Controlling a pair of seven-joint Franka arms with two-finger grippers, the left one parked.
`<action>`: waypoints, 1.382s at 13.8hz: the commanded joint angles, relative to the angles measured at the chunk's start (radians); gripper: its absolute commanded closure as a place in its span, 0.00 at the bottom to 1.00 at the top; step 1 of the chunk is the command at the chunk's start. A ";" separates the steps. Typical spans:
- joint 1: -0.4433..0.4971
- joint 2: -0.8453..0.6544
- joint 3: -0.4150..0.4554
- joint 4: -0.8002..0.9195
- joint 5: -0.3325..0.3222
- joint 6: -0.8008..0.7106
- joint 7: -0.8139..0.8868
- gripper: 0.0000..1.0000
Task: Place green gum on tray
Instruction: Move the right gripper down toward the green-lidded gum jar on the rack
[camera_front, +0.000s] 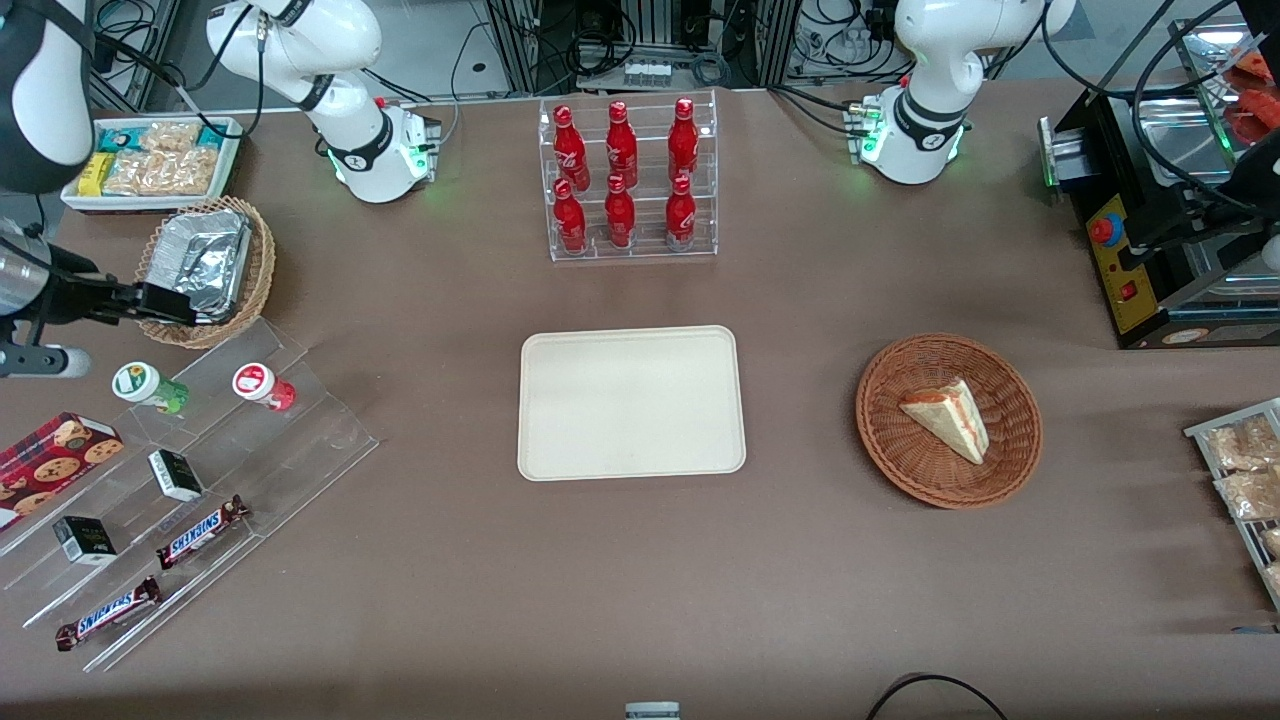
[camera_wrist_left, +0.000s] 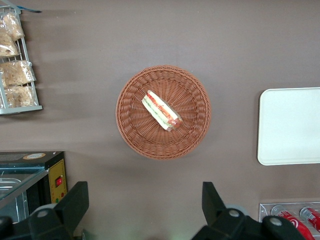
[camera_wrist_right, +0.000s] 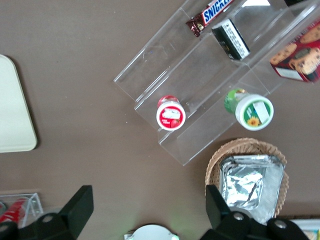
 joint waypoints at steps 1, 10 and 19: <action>-0.054 0.003 -0.008 -0.061 0.006 0.077 -0.202 0.00; -0.227 -0.020 -0.008 -0.270 -0.006 0.403 -0.973 0.00; -0.277 0.017 -0.008 -0.364 0.059 0.599 -1.174 0.00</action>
